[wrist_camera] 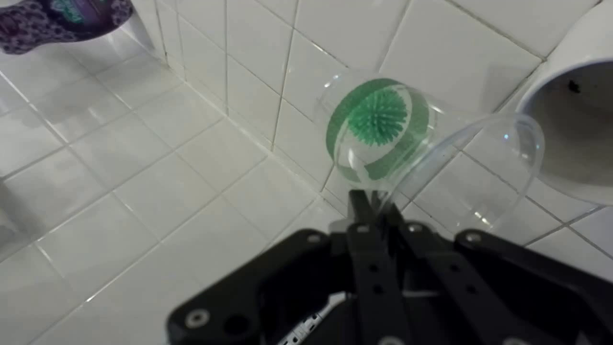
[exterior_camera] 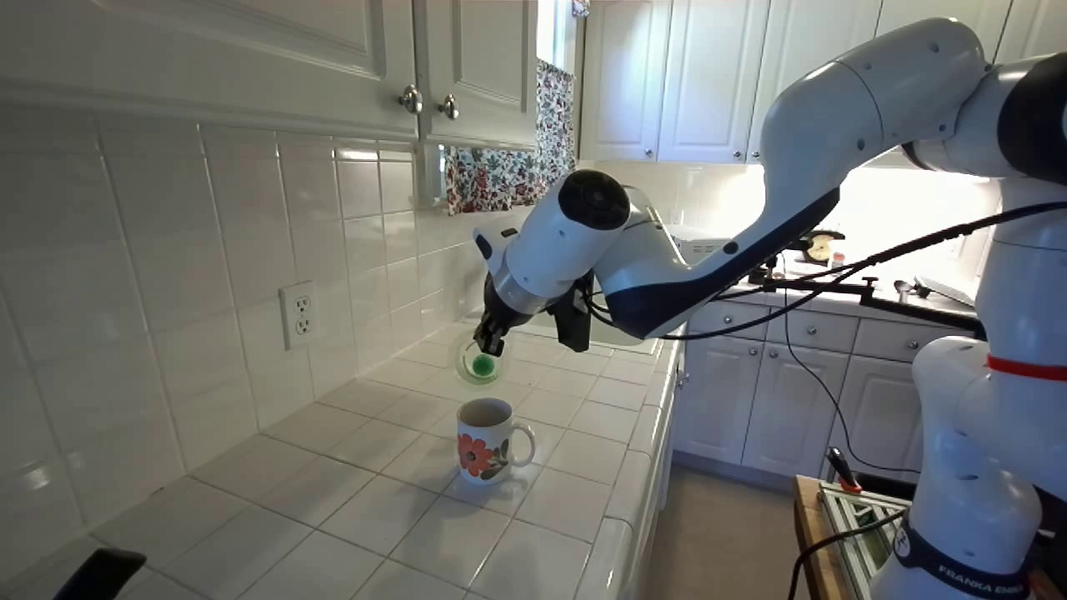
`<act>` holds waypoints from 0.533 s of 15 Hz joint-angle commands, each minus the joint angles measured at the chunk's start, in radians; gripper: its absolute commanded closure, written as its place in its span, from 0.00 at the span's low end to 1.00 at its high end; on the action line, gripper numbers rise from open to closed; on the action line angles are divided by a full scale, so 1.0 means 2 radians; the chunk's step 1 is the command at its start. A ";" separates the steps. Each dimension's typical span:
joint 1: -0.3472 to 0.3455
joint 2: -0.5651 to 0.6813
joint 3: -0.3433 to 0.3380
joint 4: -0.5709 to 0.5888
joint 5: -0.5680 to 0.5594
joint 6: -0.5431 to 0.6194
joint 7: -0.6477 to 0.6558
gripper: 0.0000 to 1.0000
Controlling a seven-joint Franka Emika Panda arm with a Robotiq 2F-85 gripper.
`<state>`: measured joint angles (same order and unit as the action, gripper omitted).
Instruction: Pour out the content from the right cup to the left cup
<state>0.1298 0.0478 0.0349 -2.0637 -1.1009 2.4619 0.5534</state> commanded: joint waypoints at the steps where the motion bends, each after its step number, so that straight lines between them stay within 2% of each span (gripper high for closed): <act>1: 0.000 -0.010 0.014 -0.004 -0.048 -0.029 0.015 0.98; 8: 0.002 -0.016 0.033 -0.004 -0.085 -0.047 0.016 0.98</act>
<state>0.1306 0.0411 0.0867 -2.0630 -1.2286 2.3869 0.5621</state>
